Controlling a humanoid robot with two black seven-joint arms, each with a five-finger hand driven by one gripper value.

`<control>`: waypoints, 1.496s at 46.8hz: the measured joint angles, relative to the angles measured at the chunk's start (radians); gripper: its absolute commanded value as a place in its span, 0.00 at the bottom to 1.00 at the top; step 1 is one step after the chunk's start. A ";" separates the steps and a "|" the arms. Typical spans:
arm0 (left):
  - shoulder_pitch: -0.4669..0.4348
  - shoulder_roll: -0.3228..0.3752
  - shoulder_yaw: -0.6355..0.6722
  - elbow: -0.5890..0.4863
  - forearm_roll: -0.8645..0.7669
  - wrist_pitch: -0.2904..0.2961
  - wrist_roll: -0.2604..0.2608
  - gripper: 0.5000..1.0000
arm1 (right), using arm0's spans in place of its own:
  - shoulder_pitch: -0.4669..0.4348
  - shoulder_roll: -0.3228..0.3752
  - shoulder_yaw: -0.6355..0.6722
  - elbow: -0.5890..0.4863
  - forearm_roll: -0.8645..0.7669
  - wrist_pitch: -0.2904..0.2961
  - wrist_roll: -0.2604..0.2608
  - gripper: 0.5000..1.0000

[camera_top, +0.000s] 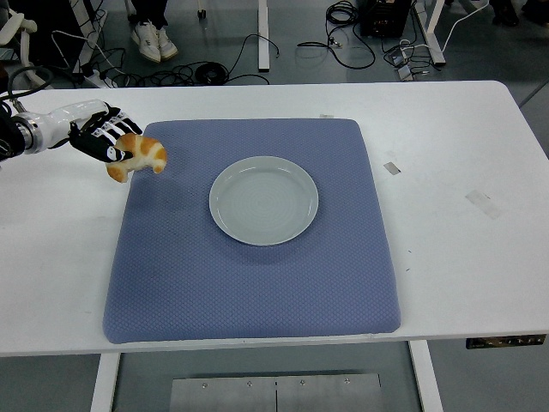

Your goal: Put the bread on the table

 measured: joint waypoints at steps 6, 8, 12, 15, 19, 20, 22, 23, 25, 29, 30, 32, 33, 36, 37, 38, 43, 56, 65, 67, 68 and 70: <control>0.001 -0.022 -0.001 -0.001 -0.004 -0.001 -0.001 0.40 | 0.000 0.000 0.000 0.000 0.000 0.000 0.000 1.00; 0.001 -0.029 -0.001 -0.002 -0.007 -0.001 -0.002 0.40 | 0.000 0.000 0.000 0.000 0.000 0.000 0.000 1.00; 0.001 -0.042 -0.001 -0.002 -0.011 -0.002 -0.003 0.40 | 0.000 0.000 0.000 0.000 0.000 0.000 0.000 1.00; 0.001 -0.051 -0.001 -0.002 -0.014 -0.002 -0.004 0.40 | 0.000 0.000 0.000 0.000 0.000 0.000 0.000 1.00; 0.001 -0.063 0.002 -0.001 -0.014 -0.001 -0.003 0.41 | 0.000 0.000 0.000 0.000 0.000 0.000 0.000 1.00; 0.001 -0.066 0.003 -0.001 -0.014 -0.001 -0.003 0.42 | 0.000 0.000 0.000 0.000 0.000 0.000 0.000 1.00; 0.004 -0.072 0.004 0.000 -0.014 -0.001 -0.002 0.43 | 0.000 0.000 0.000 0.000 0.000 0.000 0.000 1.00; 0.008 -0.074 0.004 0.001 -0.014 0.000 -0.002 0.43 | 0.000 0.000 0.000 0.000 0.000 0.000 0.000 1.00; 0.016 -0.078 0.005 0.003 -0.014 0.000 -0.002 0.46 | 0.000 0.000 0.000 0.000 0.000 0.000 0.000 1.00; 0.021 -0.081 0.006 0.009 -0.014 0.001 -0.002 0.50 | 0.000 0.000 0.000 0.000 0.000 0.000 0.000 1.00; 0.021 -0.082 0.007 0.011 -0.014 0.001 -0.002 0.51 | 0.000 0.000 0.000 0.000 0.000 0.000 0.000 1.00; 0.022 -0.083 0.006 0.012 -0.014 0.001 -0.002 0.53 | 0.000 0.000 0.000 0.000 0.000 0.000 0.000 1.00; 0.023 -0.083 0.007 0.012 -0.014 0.001 -0.002 0.54 | 0.000 0.000 0.000 0.000 0.000 0.000 0.000 1.00; 0.024 -0.083 0.006 0.013 -0.014 0.001 -0.002 0.57 | 0.000 0.000 0.000 0.000 0.000 0.000 0.000 1.00; 0.024 -0.084 0.006 0.013 -0.014 0.001 -0.002 0.59 | 0.000 0.000 0.000 0.000 0.000 0.000 0.000 1.00; 0.025 -0.084 0.006 0.013 -0.014 0.001 -0.002 0.59 | 0.000 0.000 0.000 0.000 0.000 0.000 0.000 1.00; 0.026 -0.083 0.005 0.013 -0.014 0.000 -0.002 0.66 | 0.000 0.000 0.000 0.000 0.000 0.000 0.000 1.00; 0.020 -0.078 -0.001 0.012 -0.016 0.000 -0.002 0.90 | 0.000 0.000 0.000 0.000 0.000 0.000 0.000 1.00; 0.013 -0.072 0.002 0.012 -0.093 -0.001 -0.002 0.94 | 0.000 0.000 0.000 0.000 0.000 0.000 0.000 1.00; 0.012 -0.071 0.002 0.012 -0.103 -0.001 -0.002 0.94 | 0.000 0.000 0.000 0.000 0.000 0.000 0.000 1.00; 0.011 -0.071 0.002 0.012 -0.106 -0.002 -0.002 0.94 | 0.000 0.000 0.000 0.000 0.000 0.000 0.000 1.00; 0.010 -0.071 0.002 0.012 -0.108 -0.002 -0.002 0.94 | 0.000 0.000 0.000 0.000 0.000 0.000 0.000 1.00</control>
